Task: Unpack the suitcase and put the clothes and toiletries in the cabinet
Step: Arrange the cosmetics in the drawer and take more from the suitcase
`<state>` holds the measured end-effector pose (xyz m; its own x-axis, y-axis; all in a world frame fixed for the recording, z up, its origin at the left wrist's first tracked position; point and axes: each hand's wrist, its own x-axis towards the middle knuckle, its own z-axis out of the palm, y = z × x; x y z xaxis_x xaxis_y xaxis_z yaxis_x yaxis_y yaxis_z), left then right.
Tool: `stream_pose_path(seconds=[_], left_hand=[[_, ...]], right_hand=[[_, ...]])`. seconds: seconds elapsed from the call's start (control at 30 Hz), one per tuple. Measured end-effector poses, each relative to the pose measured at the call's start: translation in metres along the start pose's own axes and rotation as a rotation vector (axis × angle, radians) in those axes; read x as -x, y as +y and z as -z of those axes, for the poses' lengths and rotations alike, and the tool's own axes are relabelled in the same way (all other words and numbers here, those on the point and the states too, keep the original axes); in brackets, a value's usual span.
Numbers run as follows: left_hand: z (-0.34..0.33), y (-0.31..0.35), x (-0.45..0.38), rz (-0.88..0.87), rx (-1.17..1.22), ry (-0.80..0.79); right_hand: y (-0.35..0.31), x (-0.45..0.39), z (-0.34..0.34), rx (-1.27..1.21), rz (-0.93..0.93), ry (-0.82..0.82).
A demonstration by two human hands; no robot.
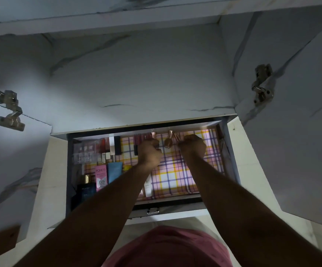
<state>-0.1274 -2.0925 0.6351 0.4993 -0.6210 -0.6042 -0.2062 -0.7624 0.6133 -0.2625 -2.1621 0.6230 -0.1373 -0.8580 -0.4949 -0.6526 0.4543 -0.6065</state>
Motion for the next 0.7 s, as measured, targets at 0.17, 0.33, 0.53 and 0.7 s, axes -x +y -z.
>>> stream_pose_path(seconds=[0.17, 0.33, 0.53, 0.7], left_hand=[[0.014, -0.003, -0.005, -0.137, -0.236, -0.034], [0.012, -0.004, -0.008, -0.194, -0.29, -0.073], [0.004, -0.002, -0.007, -0.183, -0.256, -0.079], [0.006, -0.006, -0.011, -0.171, -0.247, -0.075]], right_hand=[[-0.002, 0.004, -0.014, -0.007, 0.082, 0.009], [0.001, 0.008, -0.016, 0.024, 0.195, -0.017], [0.001, 0.003, -0.01, 0.09, 0.259, -0.068], [0.004, -0.003, -0.009, 0.177, 0.36, -0.121]])
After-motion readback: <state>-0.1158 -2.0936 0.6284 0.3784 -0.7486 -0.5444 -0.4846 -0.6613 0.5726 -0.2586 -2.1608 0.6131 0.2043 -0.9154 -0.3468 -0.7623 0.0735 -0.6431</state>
